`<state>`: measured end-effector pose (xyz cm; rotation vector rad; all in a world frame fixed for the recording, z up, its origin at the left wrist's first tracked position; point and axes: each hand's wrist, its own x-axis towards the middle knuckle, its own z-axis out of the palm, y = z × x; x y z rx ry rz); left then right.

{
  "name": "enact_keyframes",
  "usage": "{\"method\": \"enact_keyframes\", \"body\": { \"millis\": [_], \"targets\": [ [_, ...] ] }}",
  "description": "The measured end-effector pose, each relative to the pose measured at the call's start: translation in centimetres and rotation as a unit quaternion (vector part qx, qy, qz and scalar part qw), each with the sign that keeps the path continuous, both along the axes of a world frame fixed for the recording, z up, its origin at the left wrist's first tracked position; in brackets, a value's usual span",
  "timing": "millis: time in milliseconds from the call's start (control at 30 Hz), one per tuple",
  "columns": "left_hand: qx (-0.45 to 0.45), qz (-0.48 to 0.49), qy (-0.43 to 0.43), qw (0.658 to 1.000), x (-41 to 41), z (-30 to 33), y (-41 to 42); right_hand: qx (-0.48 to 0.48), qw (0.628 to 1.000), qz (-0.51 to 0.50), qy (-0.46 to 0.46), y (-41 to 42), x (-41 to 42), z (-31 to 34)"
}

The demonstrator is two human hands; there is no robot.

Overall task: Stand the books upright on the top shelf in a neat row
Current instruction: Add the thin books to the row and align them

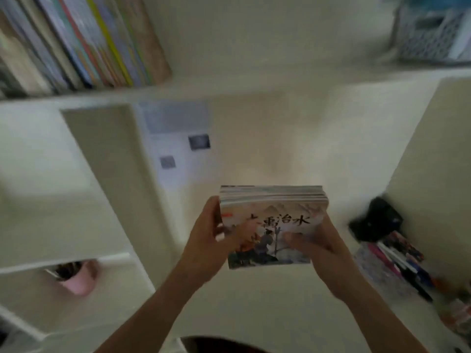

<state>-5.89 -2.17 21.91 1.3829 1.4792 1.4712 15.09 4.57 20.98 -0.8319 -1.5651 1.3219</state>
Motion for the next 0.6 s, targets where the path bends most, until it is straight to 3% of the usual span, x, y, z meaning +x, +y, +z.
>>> {"method": "enact_keyframes", "body": {
  "millis": [167, 367, 500, 600],
  "targets": [
    [0.117, 0.043, 0.134, 0.983, -2.3, 9.6, -5.4, 0.010, 0.993, 0.083, 0.085, -3.0, -3.1, 12.4],
    [0.219, 0.137, 0.158, 0.953, -2.1, 16.1, -7.6, 0.028, 0.975, 0.173, 0.135, -2.2, -5.9, 19.7],
    [0.296, 0.229, 0.206, 0.904, -3.6, 20.8, -4.2, 0.099, 0.962, 0.226, 0.114, 1.3, -9.0, 26.8],
    [0.334, 0.293, 0.225, 0.867, -4.5, 23.4, 0.6, 0.145, 0.974, 0.152, 0.080, 5.0, -12.3, 30.8]
  ]
}}
